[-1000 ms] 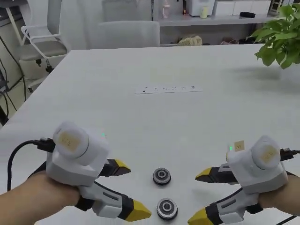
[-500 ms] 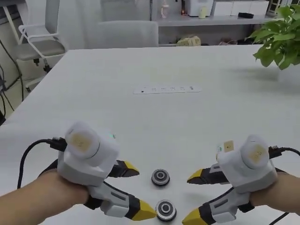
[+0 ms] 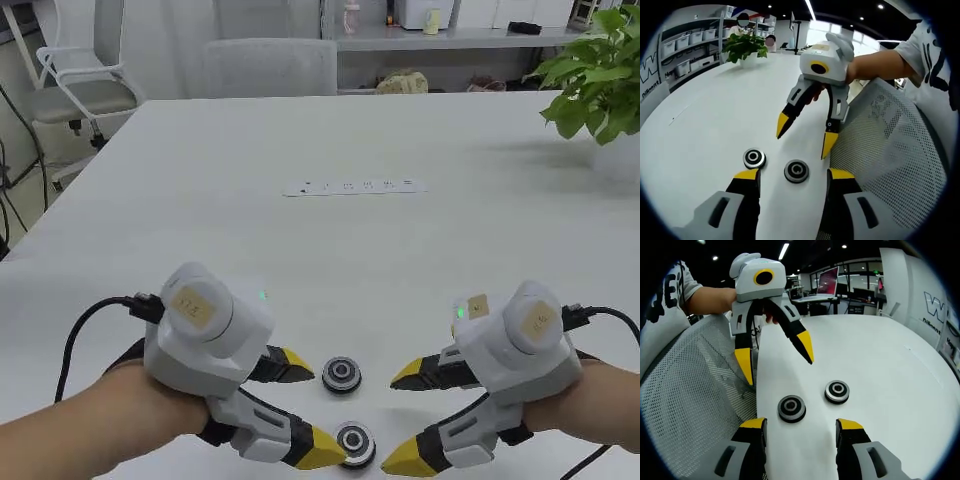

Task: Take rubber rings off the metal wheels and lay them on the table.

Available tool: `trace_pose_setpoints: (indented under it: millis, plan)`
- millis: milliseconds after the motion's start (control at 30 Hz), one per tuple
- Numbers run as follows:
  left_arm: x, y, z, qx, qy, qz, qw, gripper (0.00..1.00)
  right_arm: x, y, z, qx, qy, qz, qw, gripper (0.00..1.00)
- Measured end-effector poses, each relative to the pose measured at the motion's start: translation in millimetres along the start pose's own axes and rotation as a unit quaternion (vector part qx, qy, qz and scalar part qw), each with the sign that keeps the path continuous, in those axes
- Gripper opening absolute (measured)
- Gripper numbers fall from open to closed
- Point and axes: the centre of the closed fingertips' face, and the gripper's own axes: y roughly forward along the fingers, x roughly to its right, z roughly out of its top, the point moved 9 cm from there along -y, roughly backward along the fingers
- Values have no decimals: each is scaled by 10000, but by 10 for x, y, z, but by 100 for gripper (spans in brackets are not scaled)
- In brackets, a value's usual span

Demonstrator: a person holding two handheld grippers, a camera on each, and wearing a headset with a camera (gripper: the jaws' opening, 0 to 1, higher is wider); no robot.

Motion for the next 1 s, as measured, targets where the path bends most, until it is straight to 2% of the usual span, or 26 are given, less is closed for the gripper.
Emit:
trace_pose_setpoints:
  millis: [533,900,1000]
  plan:
    - [46,191,4,-228,174,-249,9993,40,9,13,-48,-8,60,34,10000,52]
    - [41,282,-14,-263,204,-278,9991,30,10,26,-83,-21,96,50,9999,51]
    - [49,313,-18,-256,283,-192,9991,25,6,26,-89,-24,101,55,9999,50]
